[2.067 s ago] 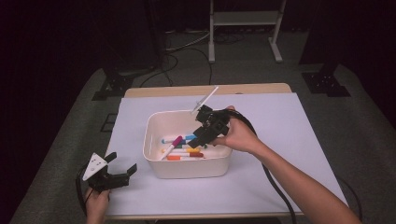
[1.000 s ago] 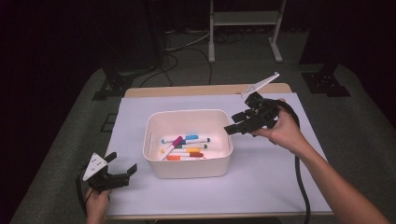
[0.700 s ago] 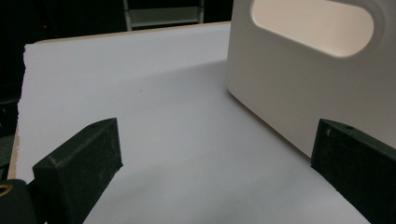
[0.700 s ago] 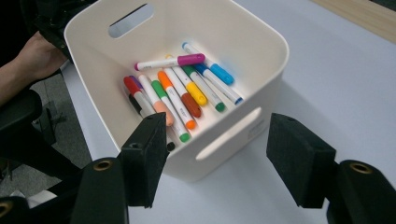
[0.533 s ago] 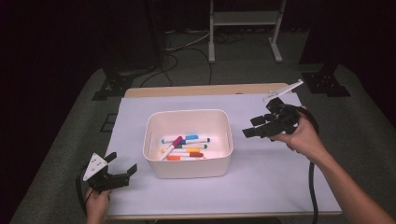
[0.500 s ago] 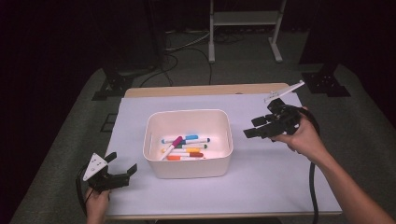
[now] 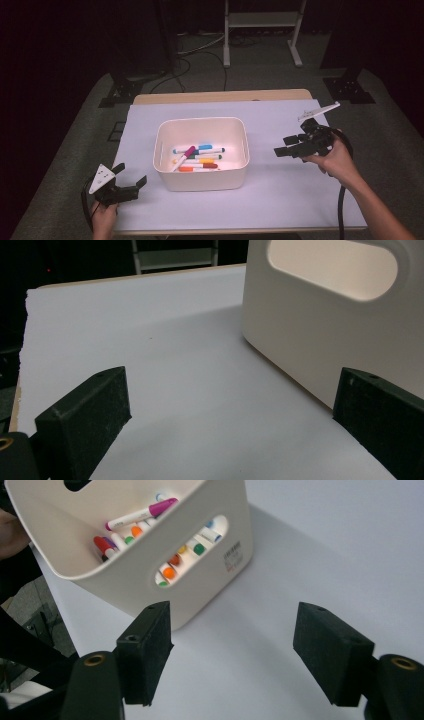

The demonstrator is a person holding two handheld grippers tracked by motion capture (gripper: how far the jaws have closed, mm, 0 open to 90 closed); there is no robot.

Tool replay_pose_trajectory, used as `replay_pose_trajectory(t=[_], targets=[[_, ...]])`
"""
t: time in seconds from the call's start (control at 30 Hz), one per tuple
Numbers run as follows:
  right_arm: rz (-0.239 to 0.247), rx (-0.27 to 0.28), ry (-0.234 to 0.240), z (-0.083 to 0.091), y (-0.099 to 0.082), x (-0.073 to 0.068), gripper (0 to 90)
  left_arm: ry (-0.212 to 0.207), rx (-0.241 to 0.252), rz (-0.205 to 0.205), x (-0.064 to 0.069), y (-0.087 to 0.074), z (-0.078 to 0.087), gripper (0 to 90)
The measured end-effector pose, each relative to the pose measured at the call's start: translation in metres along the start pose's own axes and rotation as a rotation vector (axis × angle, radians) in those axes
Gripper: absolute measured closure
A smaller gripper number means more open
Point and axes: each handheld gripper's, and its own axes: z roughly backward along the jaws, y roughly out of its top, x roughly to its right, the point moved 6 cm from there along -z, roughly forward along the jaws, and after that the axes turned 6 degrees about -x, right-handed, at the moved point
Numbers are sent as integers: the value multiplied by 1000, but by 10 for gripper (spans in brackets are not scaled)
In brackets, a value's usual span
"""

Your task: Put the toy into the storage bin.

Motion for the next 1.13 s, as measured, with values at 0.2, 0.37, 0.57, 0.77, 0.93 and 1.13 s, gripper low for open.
replay_pose_trajectory(t=[0.2, 0.37, 0.57, 0.77, 0.93, 1.13], targets=[[-52, 2, 1, -5, -21, 11, 290, 0, 0, 0, 0, 0, 0, 6], [-91, -4, -8, -9, -40, 19, 289, 0, 2, -2, 0, 0, 0, 5], [-131, 8, -14, -11, -61, 28, 289, 3, 2, -6, 1, 0, 0, 5], [-159, 37, -24, -11, -77, 32, 287, 3, 2, -10, 1, 0, 0, 5], [-179, 47, -29, -13, -93, 33, 285, 6, 5, -7, 1, 0, 1, 5], [-178, 71, -29, -14, -106, 30, 277, 7, -2, -9, 1, 0, 0, 5]])
